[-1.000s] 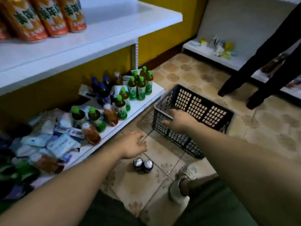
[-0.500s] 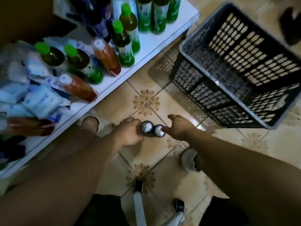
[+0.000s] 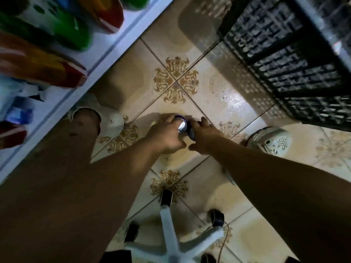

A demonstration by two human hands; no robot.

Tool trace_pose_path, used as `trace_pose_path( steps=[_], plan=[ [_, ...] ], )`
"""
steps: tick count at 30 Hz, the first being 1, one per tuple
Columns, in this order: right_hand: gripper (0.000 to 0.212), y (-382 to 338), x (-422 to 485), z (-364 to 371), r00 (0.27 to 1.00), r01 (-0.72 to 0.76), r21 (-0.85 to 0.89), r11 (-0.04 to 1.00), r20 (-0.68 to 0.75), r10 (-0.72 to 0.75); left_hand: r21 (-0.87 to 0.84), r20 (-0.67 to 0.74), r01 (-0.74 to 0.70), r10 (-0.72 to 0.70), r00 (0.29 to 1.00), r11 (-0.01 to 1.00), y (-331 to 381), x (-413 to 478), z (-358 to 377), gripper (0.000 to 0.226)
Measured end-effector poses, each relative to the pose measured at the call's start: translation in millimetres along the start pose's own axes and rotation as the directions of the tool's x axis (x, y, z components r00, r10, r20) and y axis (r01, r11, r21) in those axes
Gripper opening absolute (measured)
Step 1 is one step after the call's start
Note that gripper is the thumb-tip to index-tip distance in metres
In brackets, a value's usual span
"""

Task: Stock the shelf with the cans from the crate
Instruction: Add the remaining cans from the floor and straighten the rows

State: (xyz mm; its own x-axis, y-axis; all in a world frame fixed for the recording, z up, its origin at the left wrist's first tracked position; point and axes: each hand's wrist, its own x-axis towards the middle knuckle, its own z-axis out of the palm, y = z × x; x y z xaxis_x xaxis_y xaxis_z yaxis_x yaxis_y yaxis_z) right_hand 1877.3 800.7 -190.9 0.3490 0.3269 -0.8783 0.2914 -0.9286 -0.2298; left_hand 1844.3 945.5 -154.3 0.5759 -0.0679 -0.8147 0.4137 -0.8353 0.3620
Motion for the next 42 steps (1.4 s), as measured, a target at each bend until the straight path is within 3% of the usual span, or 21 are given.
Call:
trace_pose_path(
  steps=[3,5,10,17,25,30,32,34,35,42],
  plan=[
    [0.076,2.4,6.6,-3.5,0.997,-0.004,-0.037,0.999,-0.071,0.001,-0.03,-0.005,-0.009,0.009,1.0,1.0,0.4,10.5,0.5,0.078],
    [0.067,4.8,-2.0,-13.5,0.991,-0.023,0.031,0.999,-0.128,0.027,-0.025,0.011,-0.02,0.02,1.0,0.999,3.8,6.9,-4.7,0.082],
    [0.07,4.4,-57.3,-57.3,0.944,-0.049,0.212,0.976,-0.31,0.114,-0.027,-0.024,-0.082,0.081,0.996,0.996,26.7,-29.9,-32.6,0.079],
    [0.079,-38.2,-183.9,-139.6,0.816,0.173,0.392,0.904,-0.571,0.092,-0.188,-0.283,-0.2,0.141,0.949,0.962,69.3,-123.7,-98.2,0.085],
    [0.075,-127.4,-359.0,-216.5,0.492,0.65,0.41,0.64,-0.869,0.057,-0.263,-0.63,-0.438,0.191,0.753,0.86,92.1,-283.1,-179.6,0.097],
    [0.066,-196.7,-446.0,-237.9,0.306,0.85,0.29,0.44,-0.951,0.036,-0.26,-0.794,-0.579,0.169,0.583,0.773,91.2,-390.9,-212.2,0.078],
    [0.056,-214.6,-468.5,-241.9,0.288,0.893,0.273,0.357,-0.957,0.012,-0.282,-0.83,-0.64,0.152,0.537,0.715,93.2,-420.9,-217.6,0.075],
    [0.043,-249.4,-495.2,-234.4,0.261,0.932,0.24,0.272,-0.964,-0.044,-0.248,-0.891,-0.684,0.116,0.439,0.686,83.0,-468.1,-216.1,0.073],
    [0.039,-255.6,-496.5,-235.7,0.276,0.935,0.255,0.245,-0.96,-0.051,-0.269,-0.887,-0.703,0.114,0.447,0.658,84.4,-473.2,-216.1,0.072],
    [0.027,-359.2,-536.3,-213.4,0.237,0.97,0.21,0.121,-0.925,-0.297,-0.231,-0.964,-0.776,-0.032,0.263,0.586,21.7,-560.5,-208.1,0.069]
  ],
)
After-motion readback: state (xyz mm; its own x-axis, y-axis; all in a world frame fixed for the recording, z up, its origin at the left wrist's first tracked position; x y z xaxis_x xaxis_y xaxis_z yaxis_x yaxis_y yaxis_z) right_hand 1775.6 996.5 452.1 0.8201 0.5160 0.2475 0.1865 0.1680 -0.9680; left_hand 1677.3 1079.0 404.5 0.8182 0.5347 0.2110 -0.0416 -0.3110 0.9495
